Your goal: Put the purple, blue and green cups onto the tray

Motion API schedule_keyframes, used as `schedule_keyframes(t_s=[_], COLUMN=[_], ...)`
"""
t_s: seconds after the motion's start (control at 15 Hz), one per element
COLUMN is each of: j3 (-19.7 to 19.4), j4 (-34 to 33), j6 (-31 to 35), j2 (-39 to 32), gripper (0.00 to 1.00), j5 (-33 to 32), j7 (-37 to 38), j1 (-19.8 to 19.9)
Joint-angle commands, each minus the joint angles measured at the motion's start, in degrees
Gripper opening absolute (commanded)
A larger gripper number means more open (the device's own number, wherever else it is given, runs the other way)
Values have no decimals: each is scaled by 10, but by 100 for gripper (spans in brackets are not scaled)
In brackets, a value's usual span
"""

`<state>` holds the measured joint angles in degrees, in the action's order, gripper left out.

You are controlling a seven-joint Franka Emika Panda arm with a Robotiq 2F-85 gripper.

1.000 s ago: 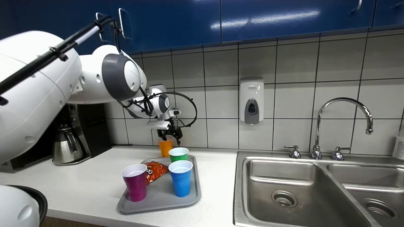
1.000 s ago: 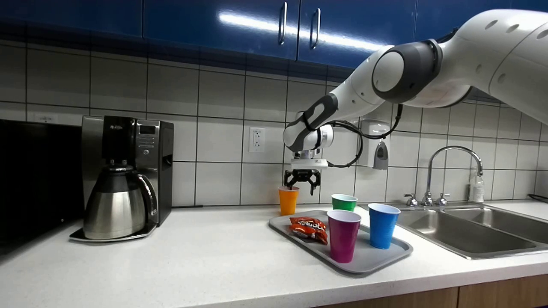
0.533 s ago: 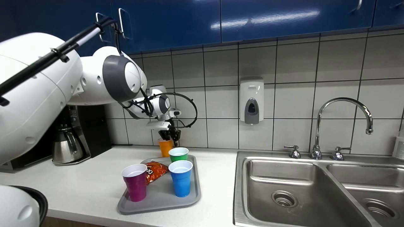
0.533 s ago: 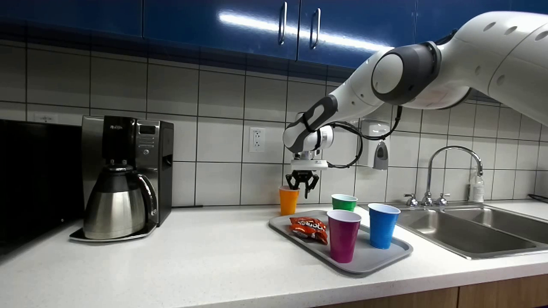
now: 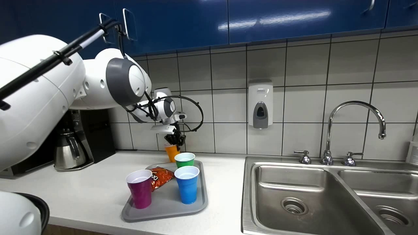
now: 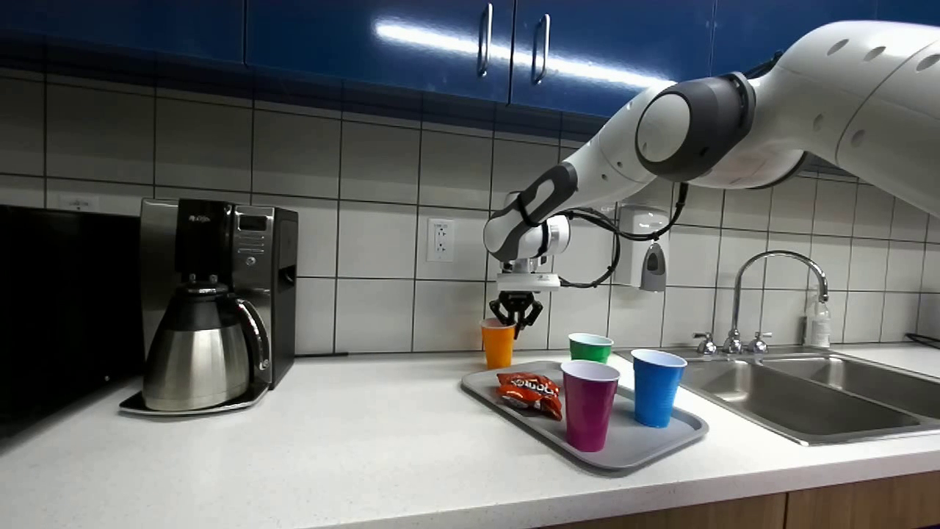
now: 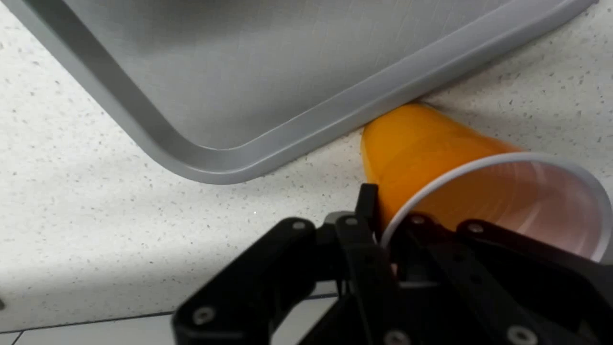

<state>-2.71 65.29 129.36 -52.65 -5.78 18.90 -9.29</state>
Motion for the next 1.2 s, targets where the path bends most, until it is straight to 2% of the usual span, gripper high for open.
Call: schedule_keyframes(t_s=[0.0,0.53,1.13], j3=[-4,14,20], j4=[-16,-20,19], j6=[-17,-25,-9], j2=[-4,13,56], gripper=[1,1,1], j5=[8,37,40], j7=[7,-16,-44], j1=[-3,8,11])
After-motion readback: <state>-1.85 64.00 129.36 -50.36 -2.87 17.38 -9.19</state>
